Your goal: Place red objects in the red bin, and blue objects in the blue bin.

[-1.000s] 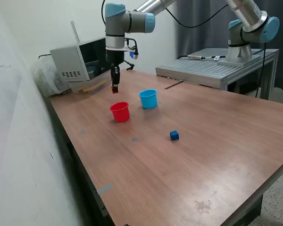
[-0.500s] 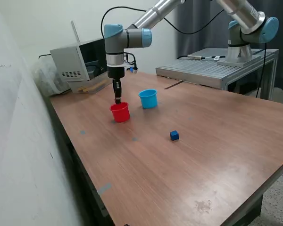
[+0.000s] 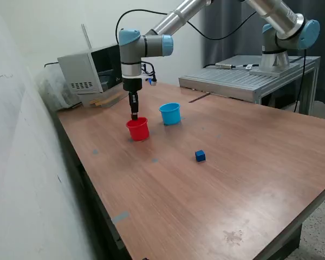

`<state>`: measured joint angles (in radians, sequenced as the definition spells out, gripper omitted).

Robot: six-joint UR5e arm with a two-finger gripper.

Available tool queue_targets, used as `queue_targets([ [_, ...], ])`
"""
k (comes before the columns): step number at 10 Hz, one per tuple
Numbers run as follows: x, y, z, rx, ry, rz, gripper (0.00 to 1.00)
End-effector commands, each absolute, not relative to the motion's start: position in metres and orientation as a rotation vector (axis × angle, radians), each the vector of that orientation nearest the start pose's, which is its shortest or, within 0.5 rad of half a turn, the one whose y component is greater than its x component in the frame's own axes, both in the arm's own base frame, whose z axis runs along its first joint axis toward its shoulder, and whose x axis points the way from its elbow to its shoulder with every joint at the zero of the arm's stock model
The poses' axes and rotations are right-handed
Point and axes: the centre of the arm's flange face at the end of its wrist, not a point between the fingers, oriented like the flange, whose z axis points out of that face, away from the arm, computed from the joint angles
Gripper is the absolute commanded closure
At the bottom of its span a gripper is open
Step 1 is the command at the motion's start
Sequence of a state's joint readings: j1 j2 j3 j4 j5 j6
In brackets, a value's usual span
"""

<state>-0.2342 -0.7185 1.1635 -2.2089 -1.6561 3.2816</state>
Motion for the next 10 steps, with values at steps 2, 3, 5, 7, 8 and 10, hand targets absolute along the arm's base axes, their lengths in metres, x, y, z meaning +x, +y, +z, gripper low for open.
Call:
queue_targets([
  [2, -0.798, 0.063, 0.195, -1.785, 2.643, 0.321, 0.00],
  [3, -0.798, 0.063, 0.195, -1.810, 2.623, 0.320, 0.00],
  [5, -0.796, 0.061, 0.218, -1.843, 2.613, 0.351, 0.00],
  [7, -0.772, 0.043, 0.280, -1.903, 2.590, 0.385, 0.00],
  [8, -0.757, 0.039, 0.310, -1.918, 2.573, 0.363, 0.00],
  [10, -0.728, 0.032, 0.344, -1.906, 2.543, 0.287, 0.00],
])
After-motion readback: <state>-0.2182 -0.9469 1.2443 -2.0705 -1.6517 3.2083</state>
